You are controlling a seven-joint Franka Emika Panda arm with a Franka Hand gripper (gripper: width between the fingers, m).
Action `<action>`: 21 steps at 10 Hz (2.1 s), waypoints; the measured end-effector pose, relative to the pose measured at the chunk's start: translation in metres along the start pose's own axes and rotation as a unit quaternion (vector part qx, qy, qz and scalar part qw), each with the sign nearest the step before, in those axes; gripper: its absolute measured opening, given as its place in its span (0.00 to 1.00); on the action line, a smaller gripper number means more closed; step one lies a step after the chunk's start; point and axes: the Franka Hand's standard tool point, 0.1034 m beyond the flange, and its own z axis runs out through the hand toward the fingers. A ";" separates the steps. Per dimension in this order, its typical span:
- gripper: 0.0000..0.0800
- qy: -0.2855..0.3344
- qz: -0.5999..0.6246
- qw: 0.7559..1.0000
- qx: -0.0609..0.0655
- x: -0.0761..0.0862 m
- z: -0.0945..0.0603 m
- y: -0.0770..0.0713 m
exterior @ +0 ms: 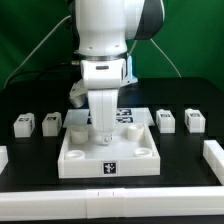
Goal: Assemble one leg
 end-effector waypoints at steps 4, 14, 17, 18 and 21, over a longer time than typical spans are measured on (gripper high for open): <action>0.26 0.000 0.000 1.000 0.000 0.000 0.000 0.000; 0.07 0.000 0.001 1.000 -0.002 0.000 -0.001 0.001; 0.07 0.003 -0.007 1.000 -0.008 0.006 -0.002 0.011; 0.07 0.005 -0.010 1.000 -0.012 0.015 -0.003 0.019; 0.07 0.015 -0.008 1.000 -0.021 0.051 -0.005 0.046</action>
Offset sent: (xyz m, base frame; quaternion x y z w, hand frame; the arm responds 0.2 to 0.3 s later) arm 0.0000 0.0000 0.0000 0.0000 0.0000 0.0000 1.0000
